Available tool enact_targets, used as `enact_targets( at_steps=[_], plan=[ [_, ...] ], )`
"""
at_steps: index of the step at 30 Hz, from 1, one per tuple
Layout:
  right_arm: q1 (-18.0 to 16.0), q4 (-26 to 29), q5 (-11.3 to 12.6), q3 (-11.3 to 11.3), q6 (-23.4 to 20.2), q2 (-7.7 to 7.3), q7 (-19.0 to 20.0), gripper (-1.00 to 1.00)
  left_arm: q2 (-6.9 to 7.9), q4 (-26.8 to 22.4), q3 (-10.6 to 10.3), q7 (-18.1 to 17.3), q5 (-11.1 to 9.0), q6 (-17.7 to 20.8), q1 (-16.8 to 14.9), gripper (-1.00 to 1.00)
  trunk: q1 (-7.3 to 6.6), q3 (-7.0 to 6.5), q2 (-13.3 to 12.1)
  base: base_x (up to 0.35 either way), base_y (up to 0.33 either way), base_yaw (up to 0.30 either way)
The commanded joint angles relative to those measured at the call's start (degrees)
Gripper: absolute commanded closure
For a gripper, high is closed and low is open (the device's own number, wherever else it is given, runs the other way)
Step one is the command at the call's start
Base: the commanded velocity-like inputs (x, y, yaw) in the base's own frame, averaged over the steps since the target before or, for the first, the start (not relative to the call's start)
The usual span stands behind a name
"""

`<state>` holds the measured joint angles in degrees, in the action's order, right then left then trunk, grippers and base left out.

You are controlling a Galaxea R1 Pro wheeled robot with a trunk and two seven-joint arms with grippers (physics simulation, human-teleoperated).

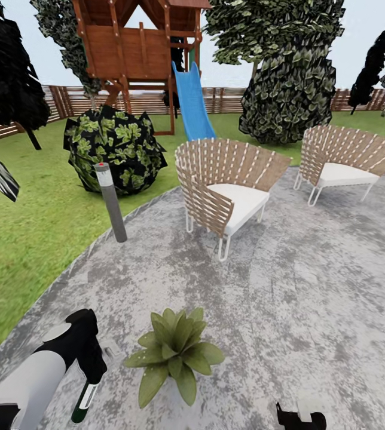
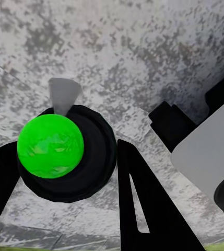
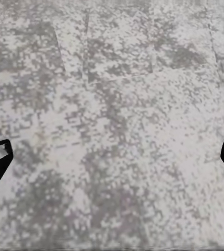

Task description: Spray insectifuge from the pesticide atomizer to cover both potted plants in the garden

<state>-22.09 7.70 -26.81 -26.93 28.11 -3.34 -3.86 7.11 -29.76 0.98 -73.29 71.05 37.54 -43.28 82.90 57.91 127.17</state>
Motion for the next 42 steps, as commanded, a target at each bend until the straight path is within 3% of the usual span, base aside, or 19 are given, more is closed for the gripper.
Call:
enact_targets(
  at_steps=[1, 8, 19, 20, 26, 30, 42],
  plan=[
    [-0.06, -0.12, -0.61, -0.23, 0.19, 0.00, -0.36, -1.00, 0.00, -0.11, 0.14, -0.44, 0.31, 0.60, -0.17, 1.00, -0.01, 0.12, 0.02, 0.000, 0.000, -0.222],
    [-0.06, -0.14, -0.62, -0.23, 0.19, 0.00, -0.44, -1.00, -0.53, -0.21, 0.11, -0.46, 0.31, 0.62, -0.66, 1.00, -0.01, 0.46, 0.02, 0.000, 0.000, -0.129],
    [-0.06, -0.14, -0.61, -0.23, 0.19, 0.00, -0.45, -1.00, 1.40, 0.89, -0.10, -0.45, 0.46, -1.58, 0.61, 1.00, -0.01, 0.47, 0.02, 0.000, 0.000, -0.002],
    [-0.06, -0.14, -0.64, -0.23, 0.19, 0.00, -0.45, -1.00, 1.48, 0.62, 0.03, -0.40, 0.35, -1.73, 2.32, 1.00, -0.01, 0.47, 0.02, 0.000, 0.000, 0.000],
    [-0.06, -0.14, -0.69, -0.23, 0.19, 0.00, -0.45, -1.00, 0.63, -0.46, 0.16, -0.81, 0.31, -1.24, 2.17, 1.00, -0.01, 0.47, 0.02, 0.000, 0.000, 0.000],
    [-0.06, -0.14, -0.70, -0.23, 0.19, 0.00, -0.45, -1.00, -0.15, -4.35, 0.11, -1.17, 0.29, -0.73, 0.29, 1.00, -0.01, 0.47, 0.02, 0.104, 0.000, 0.000],
    [-0.06, -0.12, -0.69, -0.23, 0.19, 0.00, -0.45, -1.00, -0.17, -4.90, -0.15, -1.14, 0.52, -1.25, 0.64, 1.00, -0.01, 0.47, 0.02, 0.118, 0.021, 0.000]
  ],
)
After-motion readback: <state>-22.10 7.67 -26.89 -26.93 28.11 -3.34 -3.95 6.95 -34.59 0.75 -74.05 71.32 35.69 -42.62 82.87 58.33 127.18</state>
